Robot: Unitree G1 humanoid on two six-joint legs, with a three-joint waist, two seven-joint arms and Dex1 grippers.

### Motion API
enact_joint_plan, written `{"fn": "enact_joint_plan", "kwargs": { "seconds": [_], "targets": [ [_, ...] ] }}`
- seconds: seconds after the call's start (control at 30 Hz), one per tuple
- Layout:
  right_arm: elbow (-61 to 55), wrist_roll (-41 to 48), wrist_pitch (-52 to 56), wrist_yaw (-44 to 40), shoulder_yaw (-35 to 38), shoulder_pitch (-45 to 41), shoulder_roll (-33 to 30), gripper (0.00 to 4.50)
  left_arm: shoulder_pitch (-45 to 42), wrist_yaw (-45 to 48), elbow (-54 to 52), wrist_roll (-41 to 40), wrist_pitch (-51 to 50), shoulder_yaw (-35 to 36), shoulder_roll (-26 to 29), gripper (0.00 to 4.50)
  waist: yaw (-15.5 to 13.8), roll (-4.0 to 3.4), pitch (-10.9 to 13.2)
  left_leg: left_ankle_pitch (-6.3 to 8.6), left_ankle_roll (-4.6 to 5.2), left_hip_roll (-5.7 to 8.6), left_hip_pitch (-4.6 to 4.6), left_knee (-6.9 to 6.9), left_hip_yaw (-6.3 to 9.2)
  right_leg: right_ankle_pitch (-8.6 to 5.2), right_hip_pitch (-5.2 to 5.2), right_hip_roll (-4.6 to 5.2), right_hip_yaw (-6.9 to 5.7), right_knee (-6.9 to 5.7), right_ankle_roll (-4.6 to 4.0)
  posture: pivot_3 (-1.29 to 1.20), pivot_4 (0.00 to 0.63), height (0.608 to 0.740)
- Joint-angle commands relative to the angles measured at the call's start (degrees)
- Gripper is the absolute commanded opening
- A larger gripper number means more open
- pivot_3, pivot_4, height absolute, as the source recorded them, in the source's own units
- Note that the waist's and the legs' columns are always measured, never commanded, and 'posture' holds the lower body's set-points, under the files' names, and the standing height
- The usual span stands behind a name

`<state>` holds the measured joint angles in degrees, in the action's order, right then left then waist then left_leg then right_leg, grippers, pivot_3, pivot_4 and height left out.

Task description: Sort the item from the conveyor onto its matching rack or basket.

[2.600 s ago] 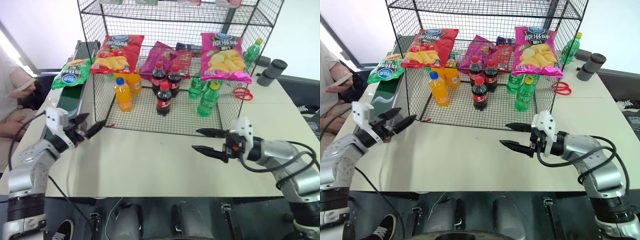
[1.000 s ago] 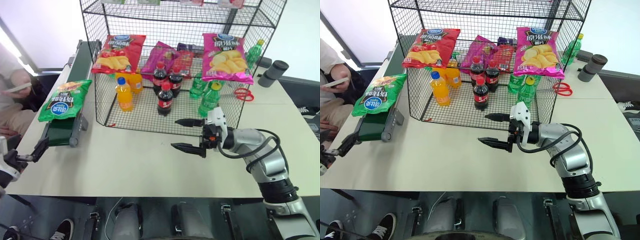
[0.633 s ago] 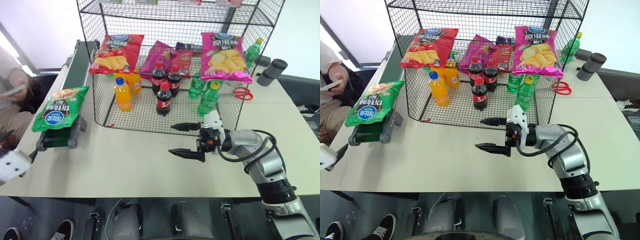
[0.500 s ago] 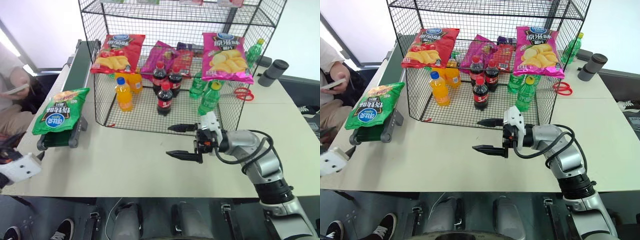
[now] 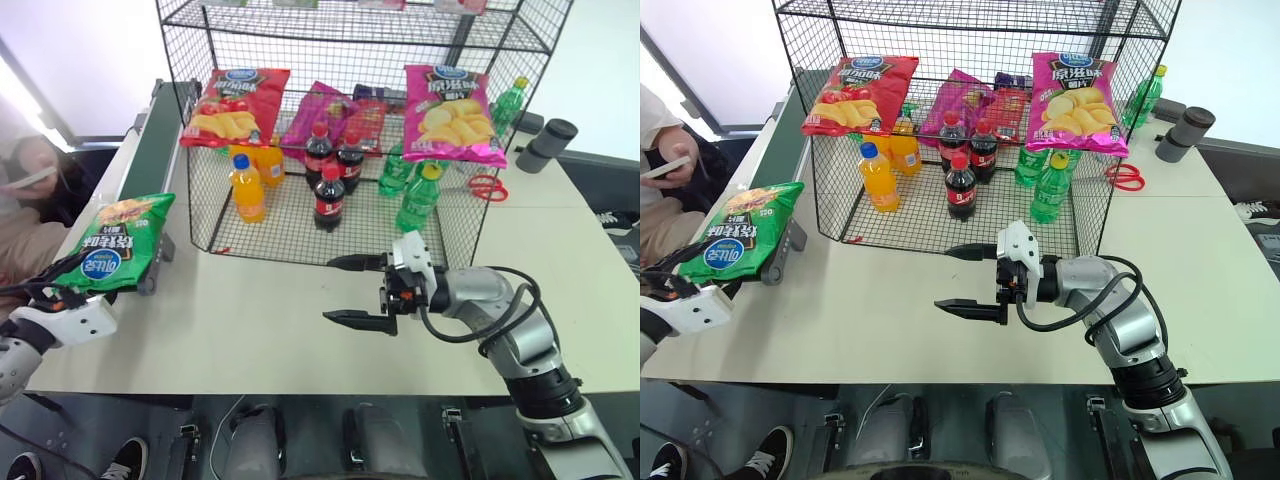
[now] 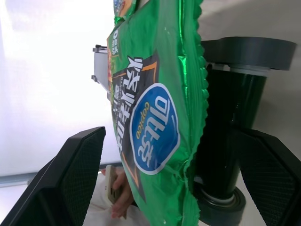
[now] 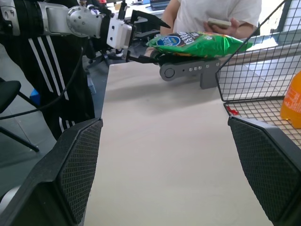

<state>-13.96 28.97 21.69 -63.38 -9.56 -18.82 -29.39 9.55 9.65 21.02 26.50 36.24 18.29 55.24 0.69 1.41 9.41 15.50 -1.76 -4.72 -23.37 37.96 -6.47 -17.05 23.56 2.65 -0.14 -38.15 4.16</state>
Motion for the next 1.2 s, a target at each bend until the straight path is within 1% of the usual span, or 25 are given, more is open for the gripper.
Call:
{"fn": "enact_joint_plan", "kwargs": {
  "seconds": [0.03, 0.37, 0.47, 0.5, 0.63, 0.7, 0.73, 1.07, 1.2],
  "targets": [
    [-1.9, 0.3, -1.0, 0.3, 1.3, -0.3, -0.5, 4.45, -1.3, -1.5, 0.6, -0.2, 0.3, -0.5, 1.4, 4.5, 0.0, 0.0, 0.0, 0.0, 0.0, 0.0, 0.0, 0.02, -0.01, 0.0, -0.01, 0.0, 0.0, -0.01, 0.0, 0.0, 0.15, 0.74],
    [-1.2, -0.2, -1.6, 0.8, 0.7, -0.9, 0.0, 4.45, -2.3, -2.1, 0.6, -0.7, 0.7, -2.2, 2.0, 4.5, 0.1, 0.01, 0.0, 0.0, 0.0, 0.0, -0.03, 0.03, -0.06, 0.01, 0.01, -0.07, 0.0, 0.0, 0.01, 0.0, 0.15, 0.74],
    [-0.6, -0.4, -1.9, 0.6, 0.8, -1.2, -0.1, 4.5, -2.1, -2.2, 0.4, -1.1, 0.8, -2.2, 2.0, 3.7, 0.0, 0.02, 0.0, 0.0, 0.0, 0.0, -0.03, 0.03, -0.06, 0.01, 0.02, -0.08, 0.0, -0.01, 0.01, 0.0, 0.15, 0.74],
    [-0.5, -0.5, -1.9, 0.6, 0.8, -1.3, 0.0, 4.5, -2.2, -2.3, 0.3, -1.2, 0.8, -2.2, 2.0, 3.16, 0.0, 0.04, 0.0, 0.0, 0.0, 0.0, -0.03, 0.03, -0.06, 0.01, 0.02, -0.09, 0.0, -0.01, 0.01, 0.0, 0.15, 0.74],
    [-0.2, -0.6, -2.1, 0.5, 0.5, -1.4, 0.2, 4.5, -1.8, -1.8, -0.7, -2.4, 1.3, -2.1, 1.9, 1.32, -0.1, 0.06, 0.0, 0.0, 0.0, 0.0, -0.04, 0.04, -0.06, 0.01, 0.02, -0.1, -0.01, -0.01, 0.02, 0.0, 0.15, 0.74],
    [-0.1, -0.7, -2.2, 0.6, 0.5, -1.5, 0.2, 4.5, -1.7, -1.9, -0.8, -2.4, 1.1, -2.0, 2.0, 0.32, -0.1, 0.07, 0.0, 0.0, 0.0, 0.0, -0.02, 0.05, -0.05, 0.01, -0.01, -0.08, -0.02, -0.01, 0.02, 0.0, 0.15, 0.74],
    [0.0, -0.8, -2.3, 0.7, 0.5, -1.5, 0.2, 4.5, -1.6, -2.2, -0.9, -2.1, 0.9, -2.0, 2.1, 0.04, 0.0, 0.07, 0.0, 0.0, 0.0, 0.0, -0.02, 0.05, -0.05, 0.01, -0.01, -0.08, -0.01, -0.01, 0.02, 0.0, 0.15, 0.74],
    [0.4, -1.0, -2.5, 0.9, 1.4, -1.8, -0.1, 4.5, -1.9, -3.0, -1.3, -2.7, 1.4, -2.5, 1.8, 0.04, 0.1, 0.07, 0.0, 0.0, 0.0, 0.01, -0.01, 0.05, -0.08, 0.01, 0.0, -0.12, -0.01, -0.02, 0.03, 0.0, 0.15, 0.74],
    [0.8, -1.5, -3.0, 1.0, 1.6, -1.6, -0.3, 4.5, -1.9, 0.5, -1.4, -7.7, 0.8, -2.5, 1.1, 0.04, 0.1, 0.07, 0.0, 0.0, 0.0, 0.01, -0.01, 0.05, -0.08, 0.01, 0.0, -0.12, -0.01, -0.02, 0.03, 0.0, 0.15, 0.74]
  ]
}}
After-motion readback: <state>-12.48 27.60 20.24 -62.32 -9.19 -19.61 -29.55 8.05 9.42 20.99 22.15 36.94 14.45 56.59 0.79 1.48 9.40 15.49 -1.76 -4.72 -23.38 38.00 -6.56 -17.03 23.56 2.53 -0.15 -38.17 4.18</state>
